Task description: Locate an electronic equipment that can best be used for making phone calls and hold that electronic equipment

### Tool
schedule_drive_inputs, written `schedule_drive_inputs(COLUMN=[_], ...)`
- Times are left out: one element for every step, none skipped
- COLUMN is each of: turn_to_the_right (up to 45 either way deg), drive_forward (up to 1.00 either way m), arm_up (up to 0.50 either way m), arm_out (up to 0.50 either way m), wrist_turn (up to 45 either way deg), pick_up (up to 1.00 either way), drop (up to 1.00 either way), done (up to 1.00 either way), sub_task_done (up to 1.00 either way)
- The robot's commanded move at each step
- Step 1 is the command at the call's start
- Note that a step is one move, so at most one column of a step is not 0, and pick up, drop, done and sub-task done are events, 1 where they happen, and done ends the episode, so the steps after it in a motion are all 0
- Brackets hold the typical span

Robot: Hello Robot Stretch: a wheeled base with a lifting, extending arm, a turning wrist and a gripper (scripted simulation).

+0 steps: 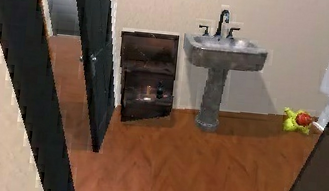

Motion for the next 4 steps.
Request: schedule_drive_inputs(turn_to_the_right=[0.0,-3.0,0.0,-3.0], drive_forward=[0.35,0.0,0.45,0.0], arm_up=[0.0,0.0,0.0,0.0], arm_out=[0.0,0.0,0.0,0.0], wrist_turn=[0.0,0.0,0.0,0.0], pick_up=[0.0,0.0,0.0,0.0], drop=[0.0,0.0,0.0,0.0], done=[0.0,0.0,0.0,0.0], sub_task_done=[0.0,0.0,0.0,0.0])
